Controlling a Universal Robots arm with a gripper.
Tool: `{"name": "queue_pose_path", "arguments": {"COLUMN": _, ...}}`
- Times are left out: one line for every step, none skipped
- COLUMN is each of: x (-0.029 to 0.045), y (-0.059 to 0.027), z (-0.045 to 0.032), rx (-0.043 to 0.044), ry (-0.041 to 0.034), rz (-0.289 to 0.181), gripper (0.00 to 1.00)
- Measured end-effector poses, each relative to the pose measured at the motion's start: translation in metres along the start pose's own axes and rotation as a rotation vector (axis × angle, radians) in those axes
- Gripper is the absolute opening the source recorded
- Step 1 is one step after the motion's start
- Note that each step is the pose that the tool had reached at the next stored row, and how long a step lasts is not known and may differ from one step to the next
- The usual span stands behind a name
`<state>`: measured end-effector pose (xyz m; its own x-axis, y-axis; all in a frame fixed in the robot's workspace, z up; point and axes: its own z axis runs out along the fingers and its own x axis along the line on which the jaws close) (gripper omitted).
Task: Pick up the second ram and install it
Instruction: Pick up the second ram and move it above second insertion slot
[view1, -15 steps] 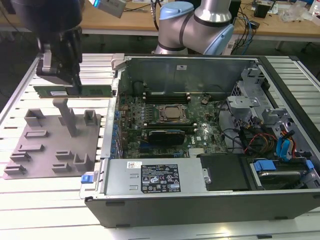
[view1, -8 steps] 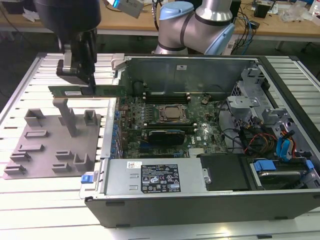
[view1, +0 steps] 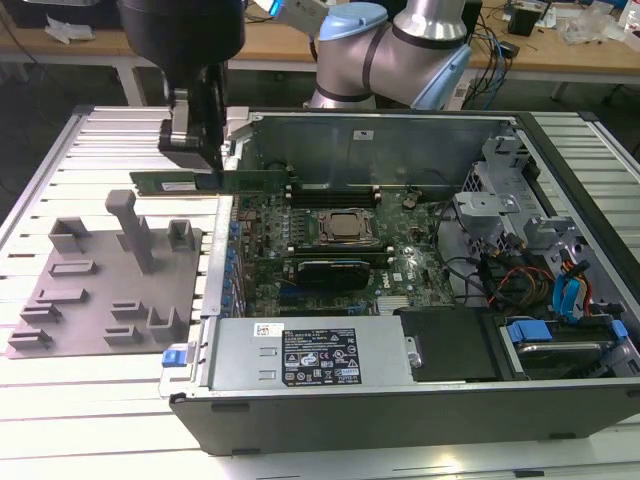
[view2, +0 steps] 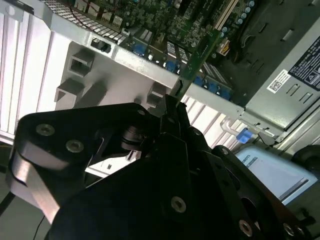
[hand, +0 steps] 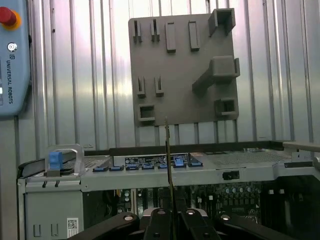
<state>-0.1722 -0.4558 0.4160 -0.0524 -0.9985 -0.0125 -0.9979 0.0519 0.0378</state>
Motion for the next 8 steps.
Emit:
{"name": "queue_pose_path", "arguments": {"x": -0.0002, "y": -0.0018, "z": -0.0001, "rx": -0.0001, "ry": 0.0000, "rz": 0.000, "gripper": 0.11}}
{"name": "queue_pose_path", "arguments": {"x": -0.0003, "y": -0.0032, "z": -0.0001, "rx": -0.0001, "ry": -0.0003, "rz": 0.000, "gripper": 0.11}}
{"name": "queue_pose_path", "arguments": {"x": -0.0005, "y": -0.0046, "z": -0.0001, "rx": -0.0002, "ry": -0.0011, "rz": 0.000, "gripper": 0.11}}
{"name": "queue_pose_path", "arguments": {"x": -0.0008, "y": -0.0069, "z": -0.0002, "rx": -0.0005, "ry": -0.0039, "rz": 0.000, "gripper": 0.11}}
{"name": "queue_pose_path", "arguments": {"x": -0.0014, "y": -0.0105, "z": 0.0001, "rx": -0.0008, "ry": -0.0102, "rz": 0.000, "gripper": 0.11}}
{"name": "queue_pose_path", "arguments": {"x": -0.0018, "y": -0.0123, "z": 0.0003, "rx": -0.0012, "ry": -0.0129, "rz": -0.001, "gripper": 0.11}}
{"name": "queue_pose_path", "arguments": {"x": -0.0022, "y": -0.0139, "z": 0.0007, "rx": -0.0016, "ry": -0.0148, "rz": -0.001, "gripper": 0.11}}
{"name": "queue_pose_path", "arguments": {"x": -0.0028, "y": -0.0161, "z": 0.0011, "rx": -0.0021, "ry": -0.0175, "rz": -0.001, "gripper": 0.11}}
